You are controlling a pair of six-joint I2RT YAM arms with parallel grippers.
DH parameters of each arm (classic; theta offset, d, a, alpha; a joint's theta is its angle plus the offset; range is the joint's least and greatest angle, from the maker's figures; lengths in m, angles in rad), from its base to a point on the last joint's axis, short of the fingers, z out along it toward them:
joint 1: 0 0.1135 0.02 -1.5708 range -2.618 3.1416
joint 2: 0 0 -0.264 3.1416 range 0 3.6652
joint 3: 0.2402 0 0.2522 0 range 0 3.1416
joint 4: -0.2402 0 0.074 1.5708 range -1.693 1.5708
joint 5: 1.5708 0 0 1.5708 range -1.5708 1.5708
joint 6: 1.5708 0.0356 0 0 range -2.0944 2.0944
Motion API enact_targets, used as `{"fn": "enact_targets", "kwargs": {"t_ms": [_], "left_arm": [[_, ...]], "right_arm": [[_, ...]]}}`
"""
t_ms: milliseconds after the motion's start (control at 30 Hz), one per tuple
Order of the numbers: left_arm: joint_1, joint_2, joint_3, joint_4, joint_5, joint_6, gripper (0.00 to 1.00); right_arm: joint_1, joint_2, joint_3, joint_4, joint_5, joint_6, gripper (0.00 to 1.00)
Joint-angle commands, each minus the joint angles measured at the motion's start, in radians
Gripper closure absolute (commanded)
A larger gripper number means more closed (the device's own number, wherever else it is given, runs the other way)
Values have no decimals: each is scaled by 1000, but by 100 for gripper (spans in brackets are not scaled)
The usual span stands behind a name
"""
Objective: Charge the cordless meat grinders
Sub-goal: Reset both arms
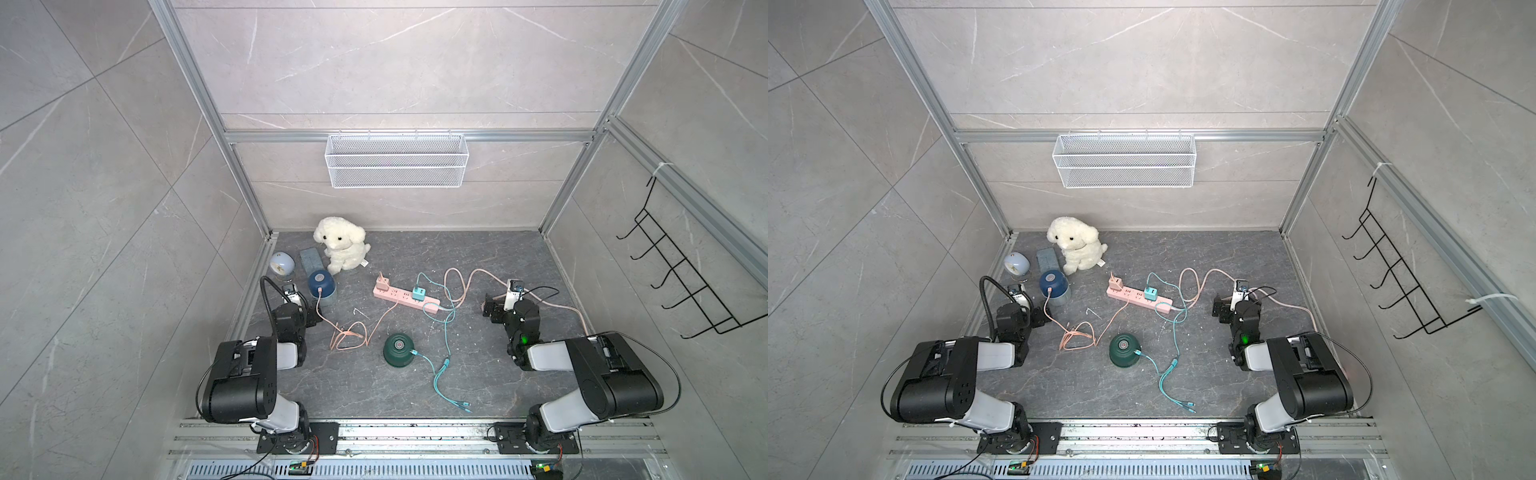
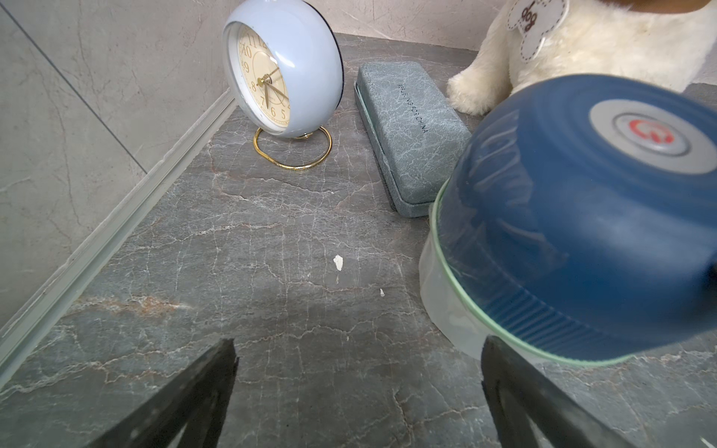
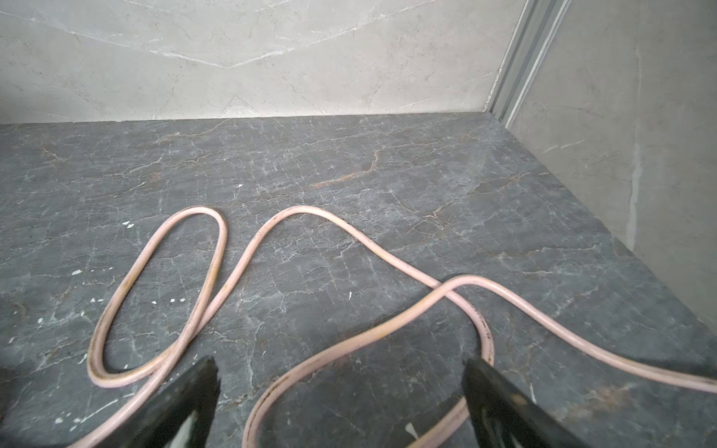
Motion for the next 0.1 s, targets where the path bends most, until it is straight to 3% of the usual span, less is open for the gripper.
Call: {"fn": "enact_targets", "kwargs": {"t_ms": [0,67], "left_arm": [[-6,-8,15,52,5,19,0],[-7,-8,16,53,5,18,0]], "right_arm": [[3,4,20,14,11,-17,0],[5,4,18,19,14,-19,0]]}}
